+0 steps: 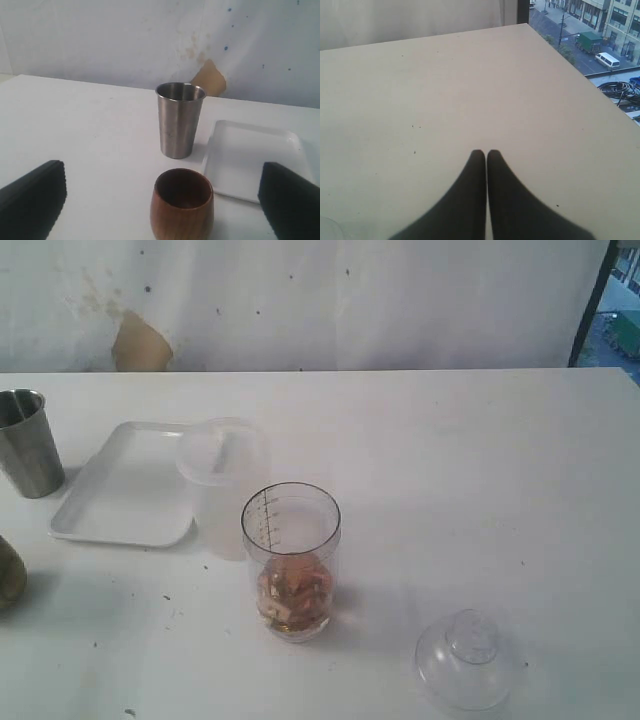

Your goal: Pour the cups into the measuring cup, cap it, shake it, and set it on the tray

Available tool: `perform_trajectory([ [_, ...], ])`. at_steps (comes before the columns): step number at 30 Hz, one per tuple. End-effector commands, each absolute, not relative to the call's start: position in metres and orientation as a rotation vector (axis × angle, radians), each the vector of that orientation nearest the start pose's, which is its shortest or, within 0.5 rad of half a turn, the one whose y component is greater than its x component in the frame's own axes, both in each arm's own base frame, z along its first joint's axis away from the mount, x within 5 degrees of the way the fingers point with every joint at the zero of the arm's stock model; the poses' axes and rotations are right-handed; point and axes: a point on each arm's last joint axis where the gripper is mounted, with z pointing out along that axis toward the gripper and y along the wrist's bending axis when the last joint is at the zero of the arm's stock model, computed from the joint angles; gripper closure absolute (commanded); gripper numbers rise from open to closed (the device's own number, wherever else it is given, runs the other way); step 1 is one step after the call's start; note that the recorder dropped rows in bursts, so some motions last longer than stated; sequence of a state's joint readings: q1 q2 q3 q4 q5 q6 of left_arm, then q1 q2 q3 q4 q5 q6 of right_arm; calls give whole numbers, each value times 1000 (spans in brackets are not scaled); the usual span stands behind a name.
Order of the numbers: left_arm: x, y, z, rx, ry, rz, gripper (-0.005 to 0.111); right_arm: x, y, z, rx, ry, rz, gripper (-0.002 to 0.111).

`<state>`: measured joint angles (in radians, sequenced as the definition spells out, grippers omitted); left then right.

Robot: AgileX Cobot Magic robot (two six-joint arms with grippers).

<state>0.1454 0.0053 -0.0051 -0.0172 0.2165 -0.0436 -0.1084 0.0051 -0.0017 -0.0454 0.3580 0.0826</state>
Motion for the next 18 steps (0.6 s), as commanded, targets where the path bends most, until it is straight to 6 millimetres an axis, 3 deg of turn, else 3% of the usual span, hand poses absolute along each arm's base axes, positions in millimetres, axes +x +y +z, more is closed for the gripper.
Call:
perform_trajectory([
  [1,55,7,195,-115,1684,96,2,53,-7,182,149,1829,-68,107],
  [5,55,7,195,-87,1688,121,6,53,-7,182,149,1829,-68,107],
  [7,55,7,194,-64,1691,141,19,53,-7,182,149,1829,-68,107],
  [9,55,7,194,-36,1697,166,44,53,-7,182,149,1829,-68,107],
  [13,55,7,194,-24,1697,177,106,53,-7,182,149,1829,-68,107],
  [18,55,7,194,-22,1698,180,106,53,-7,182,149,1829,-68,107],
])
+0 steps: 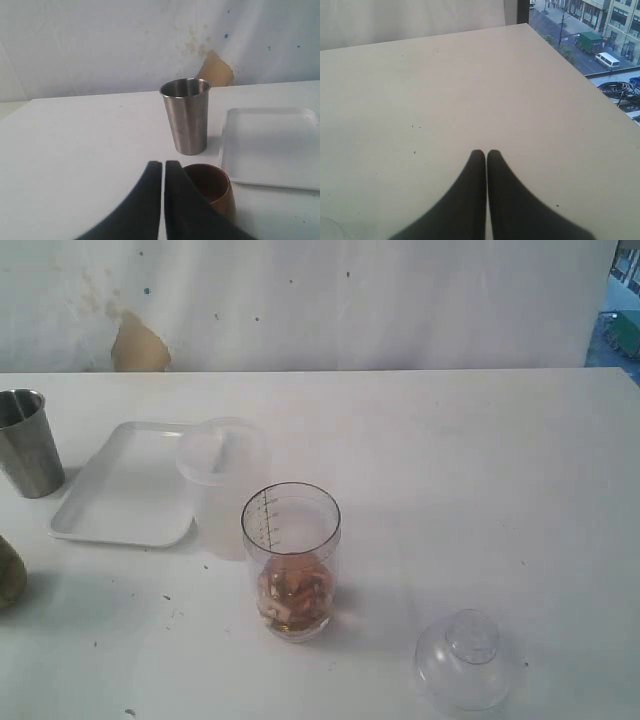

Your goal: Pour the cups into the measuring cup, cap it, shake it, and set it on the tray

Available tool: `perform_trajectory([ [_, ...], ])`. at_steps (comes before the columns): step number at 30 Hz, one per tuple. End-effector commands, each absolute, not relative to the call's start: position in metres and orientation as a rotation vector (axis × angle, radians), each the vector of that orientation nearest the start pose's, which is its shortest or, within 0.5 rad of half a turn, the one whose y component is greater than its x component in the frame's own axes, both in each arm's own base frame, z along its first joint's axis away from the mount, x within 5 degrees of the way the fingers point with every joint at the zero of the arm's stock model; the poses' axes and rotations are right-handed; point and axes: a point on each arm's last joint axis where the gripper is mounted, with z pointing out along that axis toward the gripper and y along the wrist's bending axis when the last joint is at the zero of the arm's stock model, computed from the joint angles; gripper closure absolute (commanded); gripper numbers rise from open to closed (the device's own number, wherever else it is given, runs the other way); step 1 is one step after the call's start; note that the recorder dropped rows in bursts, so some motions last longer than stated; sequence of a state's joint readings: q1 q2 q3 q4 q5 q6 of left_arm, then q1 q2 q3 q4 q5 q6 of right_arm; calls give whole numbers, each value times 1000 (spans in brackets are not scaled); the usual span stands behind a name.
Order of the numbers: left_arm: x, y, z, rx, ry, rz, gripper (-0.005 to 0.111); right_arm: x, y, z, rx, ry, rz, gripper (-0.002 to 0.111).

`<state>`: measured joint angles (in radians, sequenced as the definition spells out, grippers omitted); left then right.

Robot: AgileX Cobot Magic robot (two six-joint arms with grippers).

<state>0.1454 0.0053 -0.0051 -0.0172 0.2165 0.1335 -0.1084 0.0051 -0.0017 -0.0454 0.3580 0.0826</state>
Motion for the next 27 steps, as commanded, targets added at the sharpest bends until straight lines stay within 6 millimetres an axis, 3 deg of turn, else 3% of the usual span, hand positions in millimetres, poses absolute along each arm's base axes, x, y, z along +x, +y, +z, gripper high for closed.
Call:
perform_trajectory([
  [1,55,7,194,-22,1698,180,106,53,-7,182,149,1829,-68,107],
  [27,55,7,195,-22,1692,180,106,53,-8,182,117,1831,-103,107],
])
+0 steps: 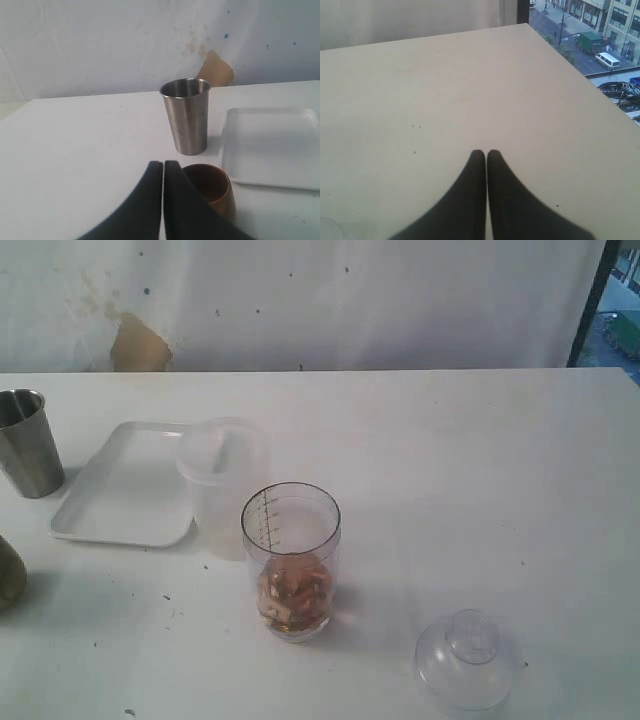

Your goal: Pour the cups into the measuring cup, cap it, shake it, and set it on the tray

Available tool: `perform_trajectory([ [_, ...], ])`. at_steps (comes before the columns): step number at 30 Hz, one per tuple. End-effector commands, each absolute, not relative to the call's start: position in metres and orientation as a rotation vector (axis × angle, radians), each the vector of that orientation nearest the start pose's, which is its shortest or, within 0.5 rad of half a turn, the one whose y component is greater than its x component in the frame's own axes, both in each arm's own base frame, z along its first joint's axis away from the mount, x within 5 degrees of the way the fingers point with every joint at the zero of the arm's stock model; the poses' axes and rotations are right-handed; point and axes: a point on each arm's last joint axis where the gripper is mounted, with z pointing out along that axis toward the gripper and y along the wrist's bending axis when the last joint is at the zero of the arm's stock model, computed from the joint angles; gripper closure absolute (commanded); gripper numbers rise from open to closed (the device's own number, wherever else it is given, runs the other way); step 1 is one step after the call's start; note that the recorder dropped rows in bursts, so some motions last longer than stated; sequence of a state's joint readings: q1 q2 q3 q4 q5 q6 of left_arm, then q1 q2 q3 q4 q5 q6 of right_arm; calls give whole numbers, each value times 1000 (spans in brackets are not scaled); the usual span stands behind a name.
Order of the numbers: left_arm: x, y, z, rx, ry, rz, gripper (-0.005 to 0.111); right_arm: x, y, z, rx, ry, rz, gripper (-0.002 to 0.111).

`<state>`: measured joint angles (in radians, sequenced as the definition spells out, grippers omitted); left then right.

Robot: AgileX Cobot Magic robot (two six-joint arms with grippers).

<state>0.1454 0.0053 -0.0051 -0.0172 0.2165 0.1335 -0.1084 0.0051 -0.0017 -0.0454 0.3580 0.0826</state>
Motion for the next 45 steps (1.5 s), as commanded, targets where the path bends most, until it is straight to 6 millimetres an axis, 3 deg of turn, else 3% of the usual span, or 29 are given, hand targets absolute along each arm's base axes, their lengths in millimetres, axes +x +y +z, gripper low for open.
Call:
perform_trajectory([
  [1,55,7,195,-22,1692,180,106,53,-8,182,112,1831,-109,107],
  [8,55,7,195,-22,1692,180,106,54,-8,185,42,1795,-162,107],
  [19,55,7,195,-20,1692,182,106,52,-4,234,13,1250,-138,107],
  [26,55,7,195,-20,1692,182,106,44,-2,251,182,1036,186,107],
  [31,55,7,195,-20,1692,182,106,41,-1,258,172,968,204,107],
  [37,55,7,195,-20,1692,182,106,35,-1,289,161,977,161,106],
  [40,55,7,195,-20,1692,182,106,42,-2,314,164,1025,144,99],
  [45,55,7,195,-20,1692,182,106,73,-7,355,175,1205,86,71],
])
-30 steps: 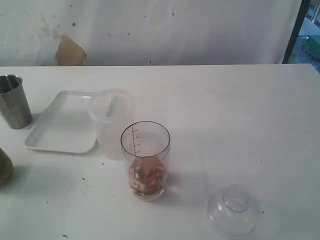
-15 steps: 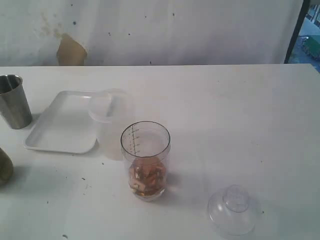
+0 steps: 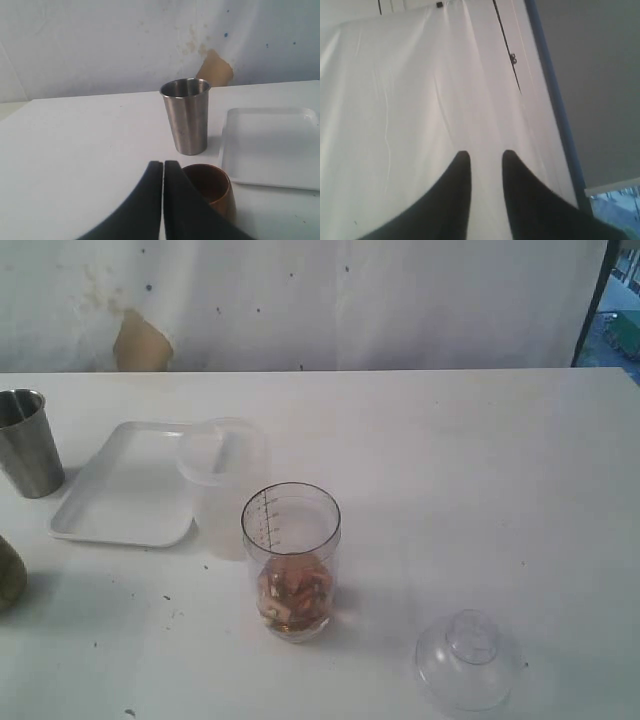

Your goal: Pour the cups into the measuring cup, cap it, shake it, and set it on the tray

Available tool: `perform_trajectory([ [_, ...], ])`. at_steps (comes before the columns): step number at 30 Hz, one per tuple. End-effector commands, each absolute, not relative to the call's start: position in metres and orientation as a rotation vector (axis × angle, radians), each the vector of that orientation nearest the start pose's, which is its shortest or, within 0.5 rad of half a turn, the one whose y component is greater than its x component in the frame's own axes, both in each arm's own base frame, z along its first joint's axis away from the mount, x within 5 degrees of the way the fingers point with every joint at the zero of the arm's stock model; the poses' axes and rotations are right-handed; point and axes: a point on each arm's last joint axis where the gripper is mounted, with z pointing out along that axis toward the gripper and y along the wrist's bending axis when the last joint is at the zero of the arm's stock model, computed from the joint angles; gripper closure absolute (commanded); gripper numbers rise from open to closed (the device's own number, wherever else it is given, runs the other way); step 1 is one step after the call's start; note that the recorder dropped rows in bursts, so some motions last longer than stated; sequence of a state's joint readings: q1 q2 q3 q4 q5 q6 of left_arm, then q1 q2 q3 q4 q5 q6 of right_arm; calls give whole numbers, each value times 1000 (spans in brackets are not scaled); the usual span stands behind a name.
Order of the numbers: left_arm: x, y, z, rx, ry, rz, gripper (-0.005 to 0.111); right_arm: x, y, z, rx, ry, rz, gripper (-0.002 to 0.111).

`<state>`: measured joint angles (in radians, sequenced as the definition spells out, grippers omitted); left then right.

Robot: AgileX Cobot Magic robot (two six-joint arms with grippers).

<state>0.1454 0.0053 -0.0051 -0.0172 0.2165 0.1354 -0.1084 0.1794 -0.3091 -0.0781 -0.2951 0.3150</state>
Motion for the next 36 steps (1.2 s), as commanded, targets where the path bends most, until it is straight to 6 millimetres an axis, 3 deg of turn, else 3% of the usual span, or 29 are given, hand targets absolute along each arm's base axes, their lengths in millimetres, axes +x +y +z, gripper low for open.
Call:
perform_trajectory([
  [1,55,7,195,-20,1692,182,106,80,-8,359,187,1262,82,66],
  [6,55,7,195,-20,1692,182,106,126,-16,374,200,1649,-16,59],
  [10,55,7,195,-20,1692,182,106,166,-21,385,210,1817,-36,59],
  [16,55,7,195,-20,1690,182,106,206,-15,368,-19,2266,-12,59],
  [21,55,7,195,-20,1690,182,106,217,-5,342,-74,2537,181,59],
  [23,55,7,195,-20,1690,182,106,219,10,333,-230,2595,370,59],
  [27,55,7,195,-20,1690,182,106,219,42,323,-537,2525,520,59],
  [31,55,7,195,-20,1690,182,106,221,69,307,-728,2528,443,59],
  [34,55,7,195,-20,1690,182,106,225,79,282,-712,2710,319,59],
  [36,55,7,195,-20,1690,182,106,224,84,266,-801,2817,245,59],
])
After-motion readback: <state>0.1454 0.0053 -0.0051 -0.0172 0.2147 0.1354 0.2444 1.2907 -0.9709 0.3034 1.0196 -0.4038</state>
